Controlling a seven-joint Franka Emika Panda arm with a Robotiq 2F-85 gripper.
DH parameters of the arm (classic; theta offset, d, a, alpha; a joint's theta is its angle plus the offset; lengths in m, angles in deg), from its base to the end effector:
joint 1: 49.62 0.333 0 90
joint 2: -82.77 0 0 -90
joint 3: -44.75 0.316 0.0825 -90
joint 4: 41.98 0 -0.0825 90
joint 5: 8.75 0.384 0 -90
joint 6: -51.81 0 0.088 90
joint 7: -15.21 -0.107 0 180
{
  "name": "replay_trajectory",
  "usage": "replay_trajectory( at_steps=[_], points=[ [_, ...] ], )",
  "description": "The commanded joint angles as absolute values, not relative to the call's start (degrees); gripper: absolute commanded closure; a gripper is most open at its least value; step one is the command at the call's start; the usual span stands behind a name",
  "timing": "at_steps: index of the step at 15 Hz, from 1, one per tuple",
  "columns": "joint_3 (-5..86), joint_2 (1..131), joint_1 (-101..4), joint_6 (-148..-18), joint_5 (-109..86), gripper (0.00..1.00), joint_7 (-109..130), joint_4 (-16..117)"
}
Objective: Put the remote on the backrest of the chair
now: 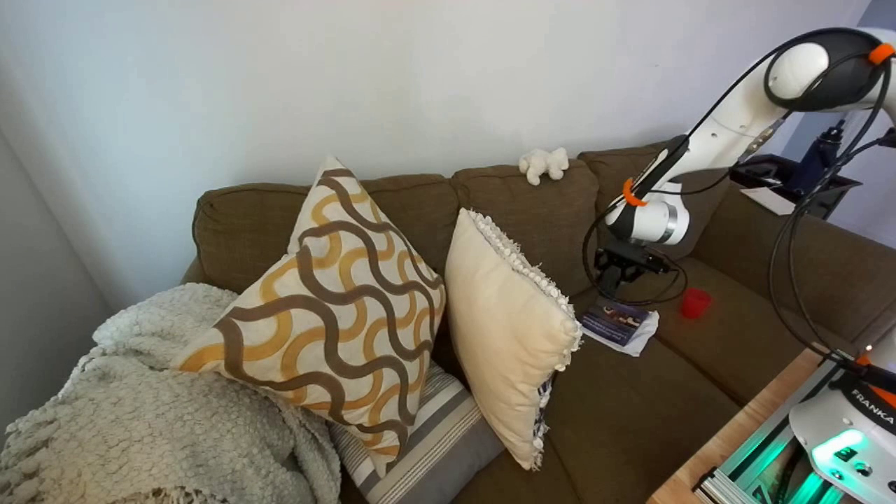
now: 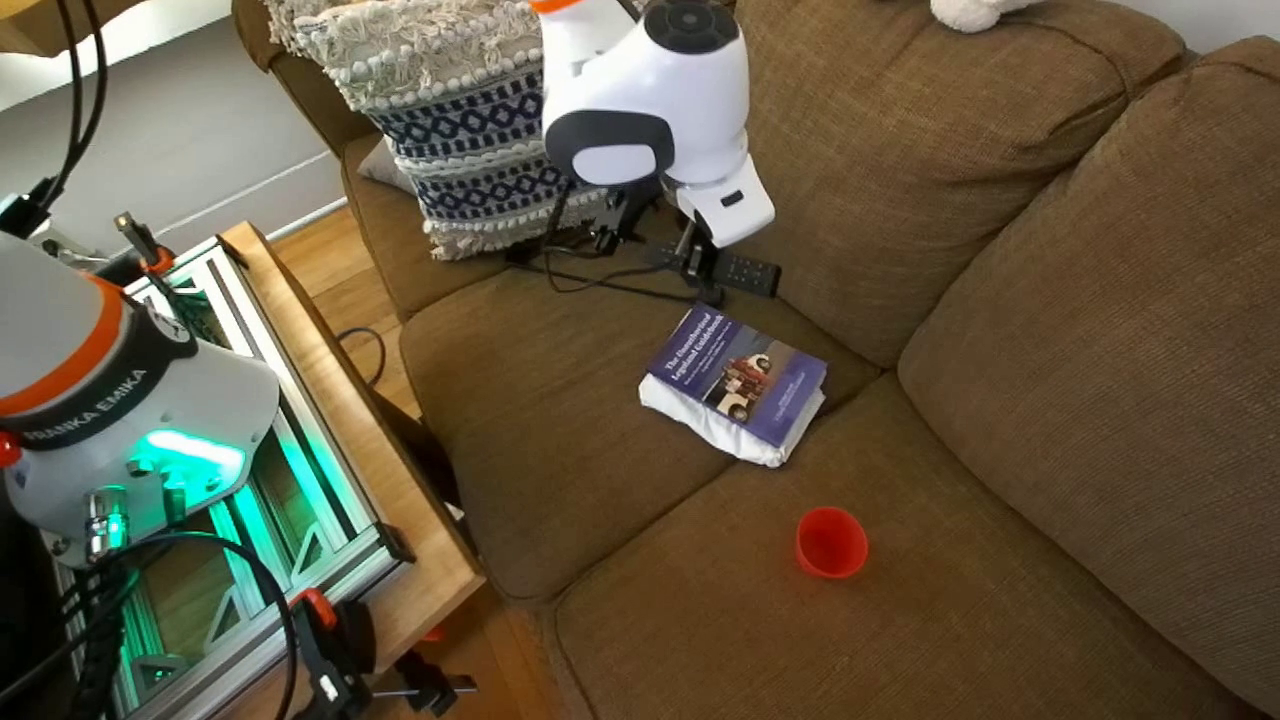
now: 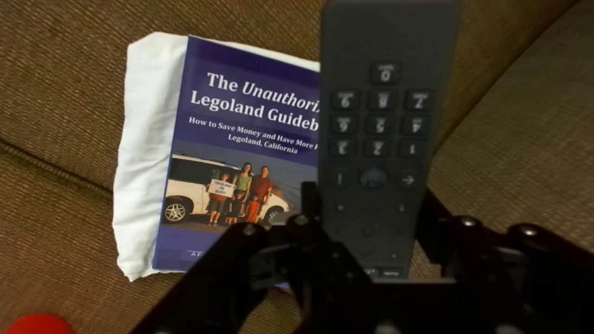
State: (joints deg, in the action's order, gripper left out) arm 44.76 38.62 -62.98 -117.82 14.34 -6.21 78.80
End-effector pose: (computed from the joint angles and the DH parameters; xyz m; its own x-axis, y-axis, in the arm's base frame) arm 0.5291 -0.1527 0.0521 0.5387 -0.8423 0.0199 -0.8353 -0.5371 -0.1175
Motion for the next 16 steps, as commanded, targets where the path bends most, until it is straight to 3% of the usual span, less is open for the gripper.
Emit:
replay_trajectory(
  at_steps=[1, 9, 10, 11, 13, 14, 16],
  points=[
    [43.83, 52.79, -60.72, -117.01, 14.01, 0.74, -3.22, 92.38],
    [40.68, 73.03, -56.82, -116.81, 14.14, 0.74, -4.33, 108.43],
    [41.76, 67.42, -57.21, -117.77, 14.29, 0.74, -4.31, 104.16],
    [41.73, 68.81, -57.22, -117.77, 14.29, 0.49, -4.31, 105.09],
    [41.85, 68.73, -57.2, -117.77, 14.29, 0.49, -4.31, 104.93],
    [43.42, 65.09, -57.72, -117.25, 16.08, 0.74, -4.18, 103.66],
    [52.38, 63.17, -61.64, -120.35, 27.44, 0.74, -2.23, 99.85]
  ],
)
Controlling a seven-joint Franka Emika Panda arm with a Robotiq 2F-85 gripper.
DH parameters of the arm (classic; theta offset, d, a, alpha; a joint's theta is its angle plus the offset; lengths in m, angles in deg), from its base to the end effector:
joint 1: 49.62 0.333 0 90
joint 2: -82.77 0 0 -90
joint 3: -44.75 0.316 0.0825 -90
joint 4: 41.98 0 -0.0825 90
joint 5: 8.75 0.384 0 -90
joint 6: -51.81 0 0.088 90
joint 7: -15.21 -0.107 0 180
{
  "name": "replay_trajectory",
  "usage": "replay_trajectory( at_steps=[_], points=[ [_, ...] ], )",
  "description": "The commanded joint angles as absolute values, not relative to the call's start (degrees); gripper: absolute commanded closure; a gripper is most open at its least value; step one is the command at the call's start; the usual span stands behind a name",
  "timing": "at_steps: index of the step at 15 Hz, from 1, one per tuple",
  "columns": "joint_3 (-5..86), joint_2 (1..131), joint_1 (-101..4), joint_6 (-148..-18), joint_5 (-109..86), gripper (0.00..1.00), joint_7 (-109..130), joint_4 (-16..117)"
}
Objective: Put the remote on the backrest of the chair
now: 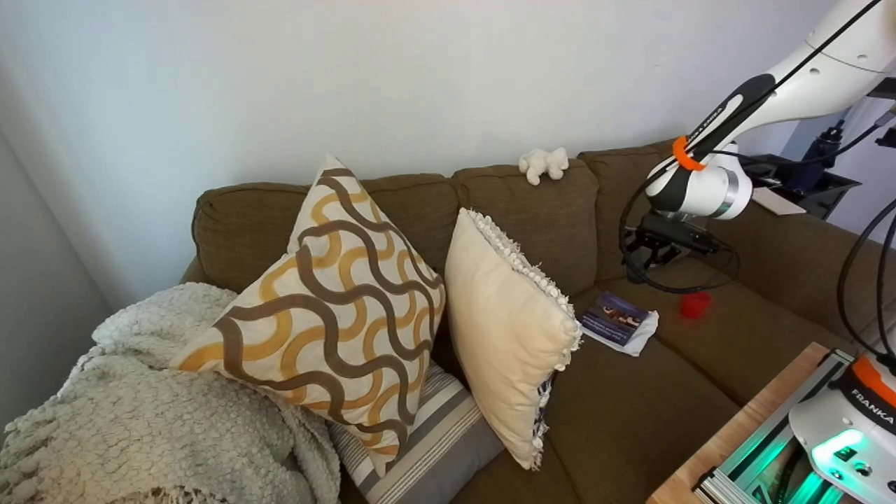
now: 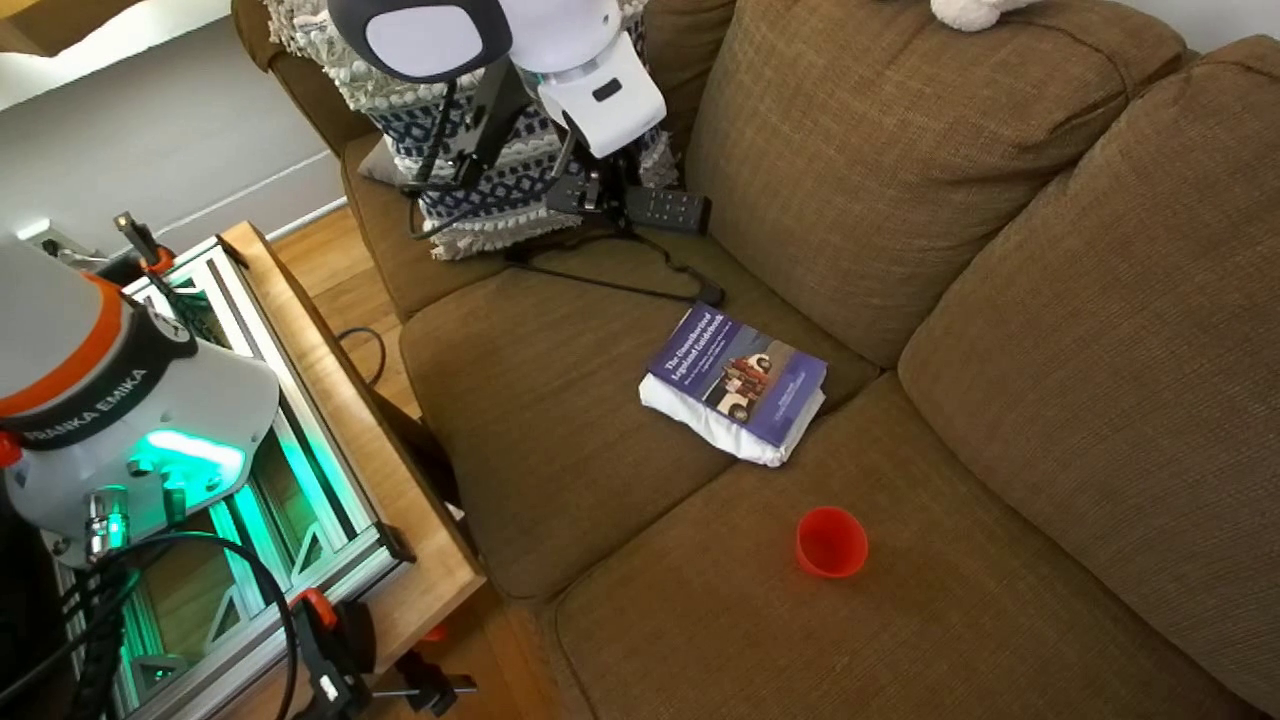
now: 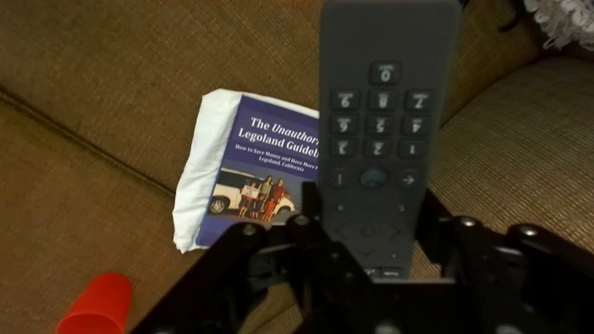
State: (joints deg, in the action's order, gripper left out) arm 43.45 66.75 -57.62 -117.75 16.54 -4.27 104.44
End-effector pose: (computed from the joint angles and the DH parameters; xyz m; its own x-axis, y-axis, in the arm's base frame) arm 0.4448 -0.1025 0.1757 0.5936 -0.8031 0.0515 -0.7906 -0.5939 -0.1489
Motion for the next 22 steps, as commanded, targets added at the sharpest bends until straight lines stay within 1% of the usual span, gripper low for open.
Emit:
replay_trajectory(
  at_steps=[1, 3, 6, 9, 10, 11, 13, 15, 16, 17, 19, 20, 21, 22],
  points=[
    [54.5, 63.39, -62.0, -120.26, 30.0, 0.74, -3.12, 97.55],
    [57.14, 61.98, -61.46, -121.16, 32.84, 0.74, -5.55, 91.51],
    [57.35, 64.68, -61.64, -118.26, 34.32, 0.74, -9.92, 84.08],
    [56.87, 64.41, -62.05, -119.52, 35.09, 0.74, -13.15, 74.84],
    [58.37, 63.04, -63.16, -121.22, 35.85, 0.74, -11.0, 70.69],
    [56.95, 64.71, -61.44, -121.0, 33.47, 0.49, -12.17, 76.7],
    [57.21, 64.49, -62.18, -121.0, 33.98, 0.49, -12.15, 72.13],
    [57.36, 64.05, -62.33, -120.99, 34.2, 0.49, -12.14, 71.24],
    [57.45, 63.73, -62.32, -120.99, 34.23, 0.74, -12.14, 71.22],
    [58.67, 62.6, -62.71, -121.25, 34.96, 0.74, -10.75, 69.78],
    [59.11, 58.16, -60.02, -125.99, 31.73, 0.74, -8.97, 64.49],
    [57.27, 55.25, -56.73, -126.45, 27.23, 0.74, -10.02, 60.56],
    [54.12, 53.99, -52.9, -125.91, 27.22, 0.74, -8.81, 57.97],
    [51.5, 51.62, -50.44, -124.86, 20.51, 0.74, -12.89, 55.31]
  ],
)
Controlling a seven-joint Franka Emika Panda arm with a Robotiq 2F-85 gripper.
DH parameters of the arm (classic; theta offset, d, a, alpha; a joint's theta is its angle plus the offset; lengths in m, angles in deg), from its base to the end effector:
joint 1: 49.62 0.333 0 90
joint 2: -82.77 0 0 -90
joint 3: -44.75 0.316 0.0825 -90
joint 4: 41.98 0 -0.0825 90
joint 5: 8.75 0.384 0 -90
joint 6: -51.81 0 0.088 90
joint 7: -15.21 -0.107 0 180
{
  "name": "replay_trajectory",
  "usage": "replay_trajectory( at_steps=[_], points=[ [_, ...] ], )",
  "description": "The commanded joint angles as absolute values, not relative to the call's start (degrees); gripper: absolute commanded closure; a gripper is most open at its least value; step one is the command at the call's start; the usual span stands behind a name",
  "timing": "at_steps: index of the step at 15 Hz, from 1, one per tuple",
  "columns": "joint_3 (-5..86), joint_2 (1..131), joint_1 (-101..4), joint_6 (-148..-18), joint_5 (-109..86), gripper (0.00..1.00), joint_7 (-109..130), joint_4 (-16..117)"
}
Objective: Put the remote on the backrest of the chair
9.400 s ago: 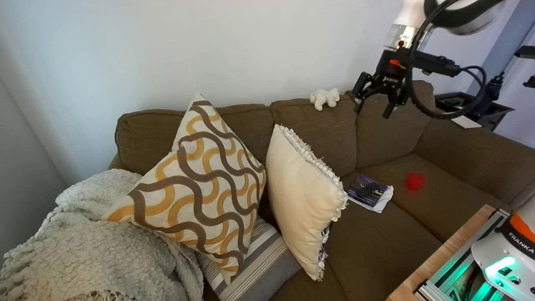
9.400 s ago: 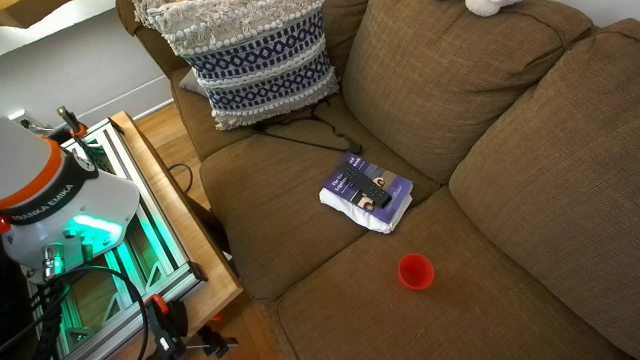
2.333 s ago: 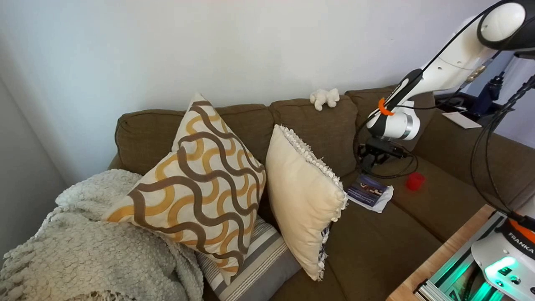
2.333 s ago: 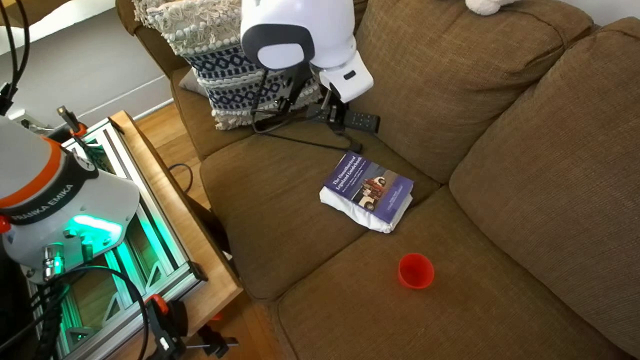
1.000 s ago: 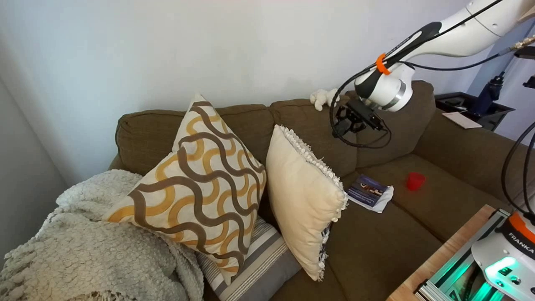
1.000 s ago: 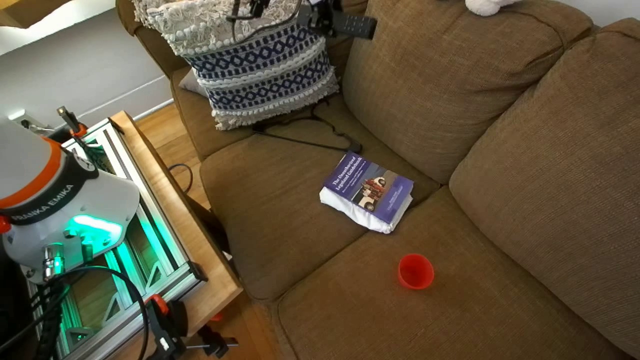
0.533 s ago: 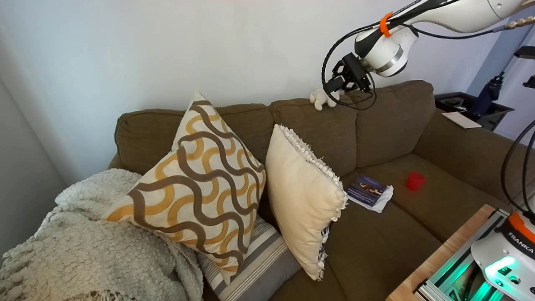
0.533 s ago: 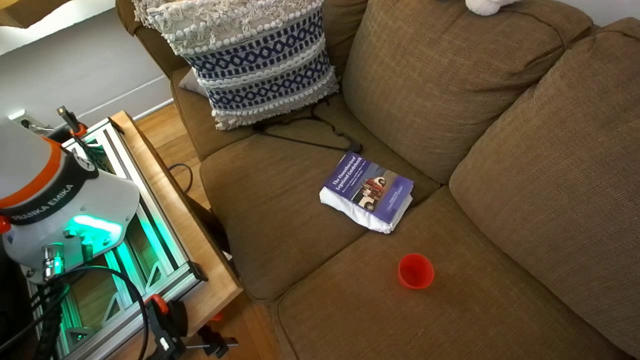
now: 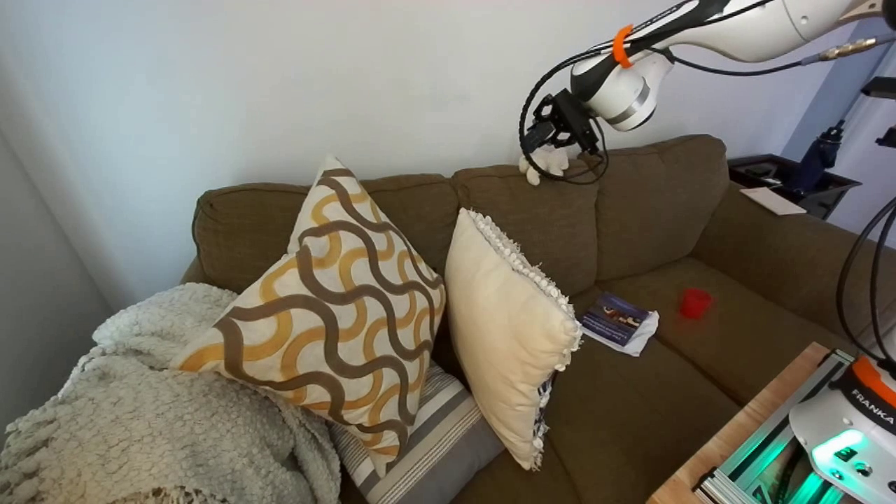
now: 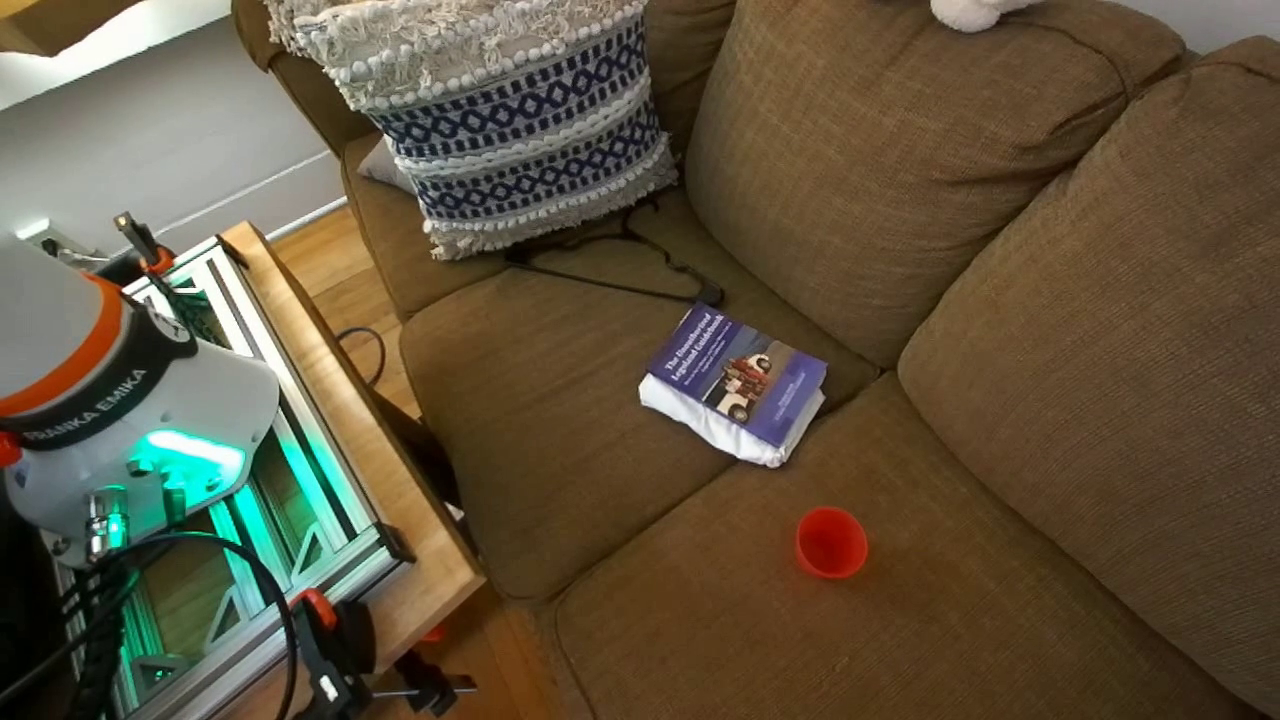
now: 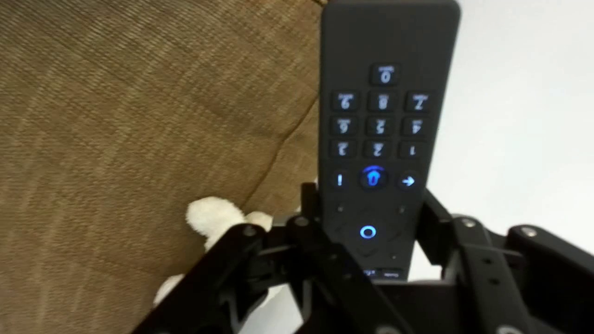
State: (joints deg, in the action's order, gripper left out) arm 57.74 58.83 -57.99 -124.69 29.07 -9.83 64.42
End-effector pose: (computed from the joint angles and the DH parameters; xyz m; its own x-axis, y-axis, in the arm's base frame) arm 0.6784 -0.0126 0.3807 0.3893 -0.8915 0.2317 -0.5636 -0.4295 -0.7056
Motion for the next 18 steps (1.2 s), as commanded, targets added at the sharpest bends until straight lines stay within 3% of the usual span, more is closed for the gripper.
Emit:
replay_trajectory(
  at_steps=[1, 3, 7, 8, 9, 10, 11, 18],
  points=[
    [46.32, 49.52, -46.05, -122.59, 16.47, 0.74, -15.28, 52.13],
    [40.66, 44.61, -42.52, -119.26, 12.25, 0.74, -19.45, 44.77],
    [39.6, 37.66, -44.22, -109.47, 13.67, 0.74, -25.23, 31.8],
    [40.67, 41.77, -43.6, -114.71, 13.02, 0.74, -22.59, 39.99],
    [40.67, 40.77, -44.02, -113.75, 12.96, 0.49, -22.83, 38.16],
    [40.67, 40.66, -44.14, -113.79, 12.98, 0.49, -22.74, 38.18],
    [40.74, 40.67, -44.09, -113.82, 12.99, 0.74, -22.72, 38.3],
    [34.75, 27.85, -44.19, -97.7, 8.72, 0.74, -37.45, 22.18]
  ],
)
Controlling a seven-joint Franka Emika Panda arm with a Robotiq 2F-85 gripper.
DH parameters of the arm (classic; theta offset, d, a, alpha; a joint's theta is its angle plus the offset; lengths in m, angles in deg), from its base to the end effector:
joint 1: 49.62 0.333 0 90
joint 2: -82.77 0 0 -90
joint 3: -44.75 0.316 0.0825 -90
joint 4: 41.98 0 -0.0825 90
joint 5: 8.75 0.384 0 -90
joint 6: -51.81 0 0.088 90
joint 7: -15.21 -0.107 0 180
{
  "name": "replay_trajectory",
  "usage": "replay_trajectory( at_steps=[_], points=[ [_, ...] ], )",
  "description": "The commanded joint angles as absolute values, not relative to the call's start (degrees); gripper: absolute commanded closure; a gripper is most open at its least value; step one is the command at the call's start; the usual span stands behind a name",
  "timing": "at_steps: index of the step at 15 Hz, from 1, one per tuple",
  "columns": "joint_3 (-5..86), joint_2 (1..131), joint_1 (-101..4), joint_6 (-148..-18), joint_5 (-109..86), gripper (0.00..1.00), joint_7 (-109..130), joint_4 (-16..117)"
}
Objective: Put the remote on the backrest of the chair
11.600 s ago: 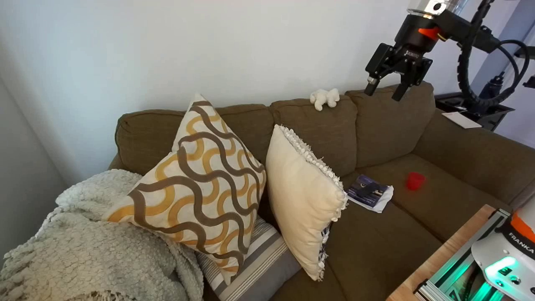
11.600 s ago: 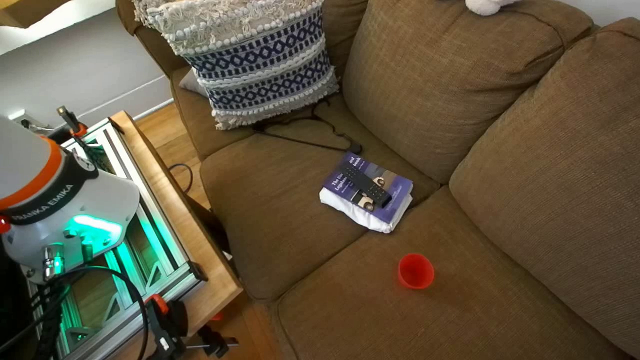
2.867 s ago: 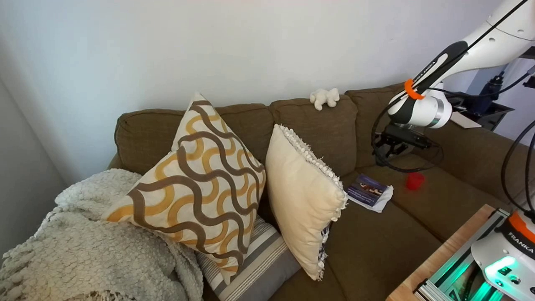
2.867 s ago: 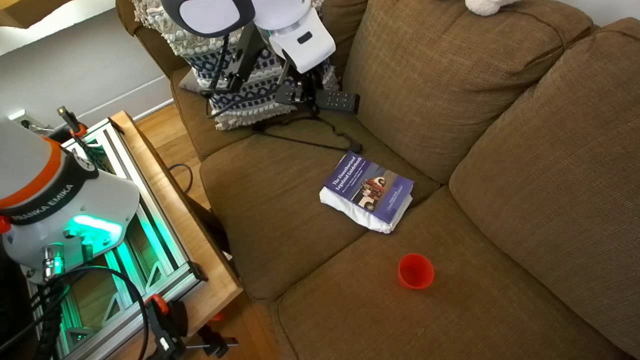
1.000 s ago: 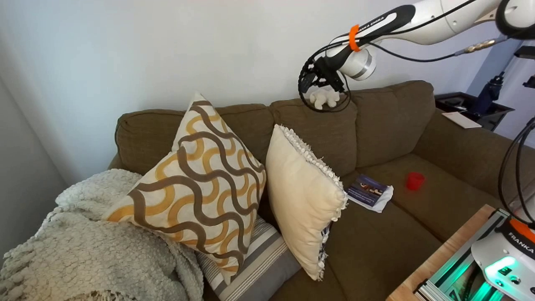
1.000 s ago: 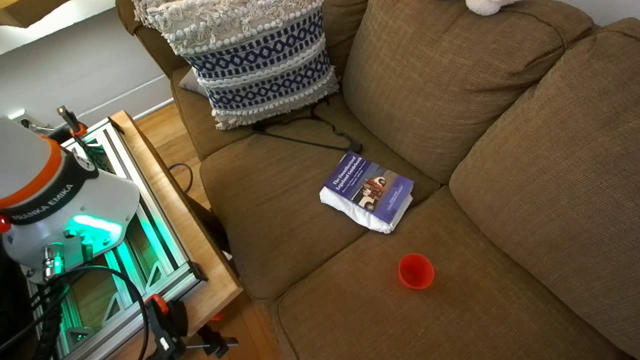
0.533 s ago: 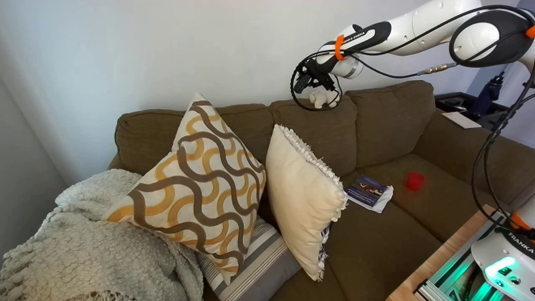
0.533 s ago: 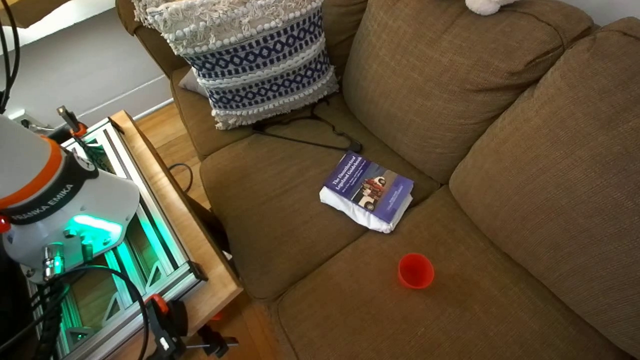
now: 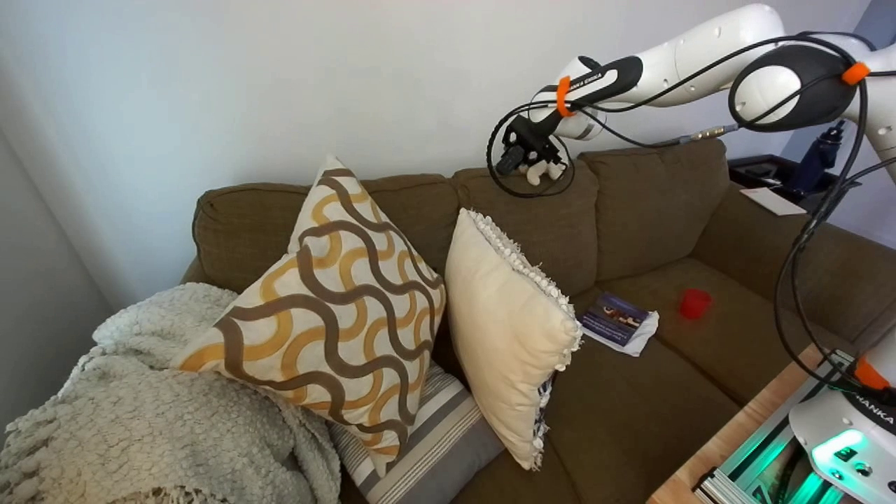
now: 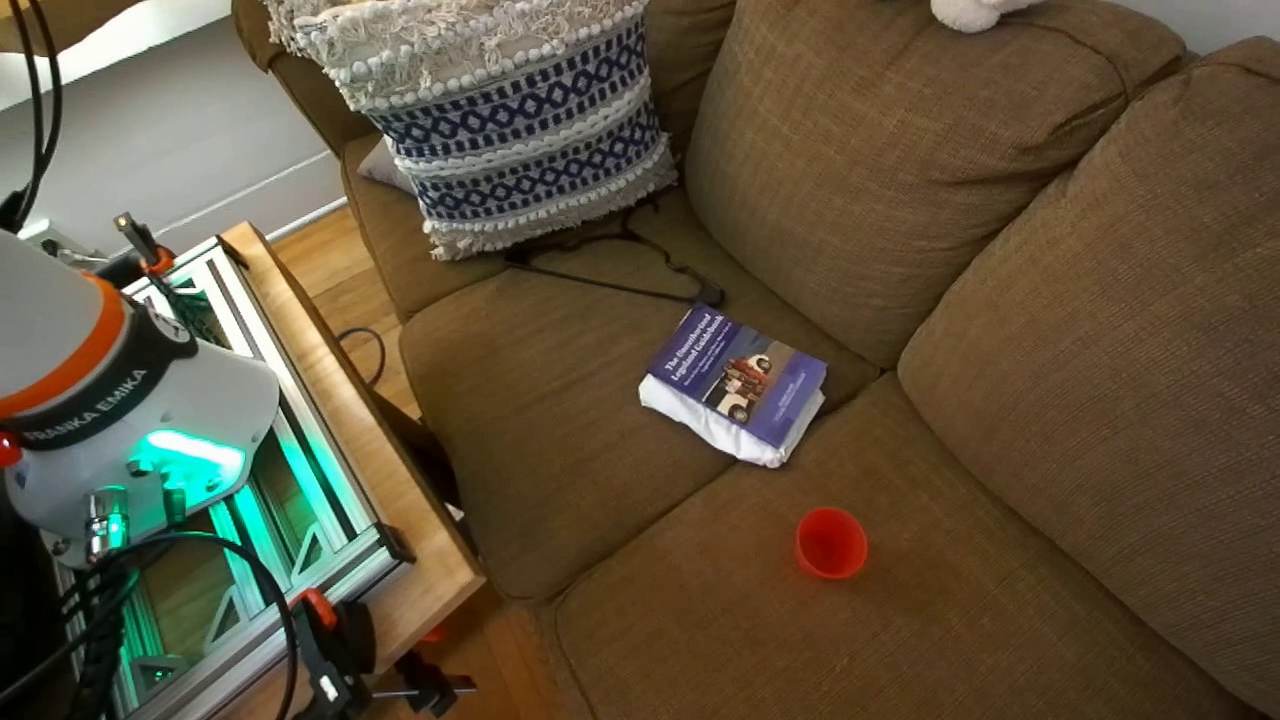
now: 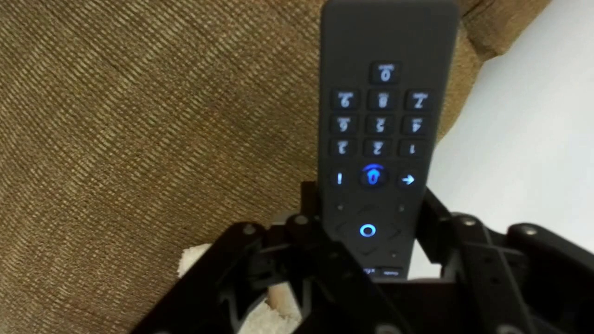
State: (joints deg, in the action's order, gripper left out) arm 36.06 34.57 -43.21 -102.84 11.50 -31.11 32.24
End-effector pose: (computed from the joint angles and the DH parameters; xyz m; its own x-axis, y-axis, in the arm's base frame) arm 0.7896 -0.0066 0.3066 0.4376 -0.8701 0.2269 -0.7101 -0.4892 -0.5064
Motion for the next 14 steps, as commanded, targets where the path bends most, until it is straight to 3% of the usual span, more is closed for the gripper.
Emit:
replay_trajectory(
  at_steps=[1, 14],
  points=[
    [34.4, 25.96, -44.26, -96.6, 7.81, 0.74, -39.2, 19.47],
    [35.45, 11.96, -46.14, -84.81, -0.95, 0.74, -49.4, -6.04]
  ],
)
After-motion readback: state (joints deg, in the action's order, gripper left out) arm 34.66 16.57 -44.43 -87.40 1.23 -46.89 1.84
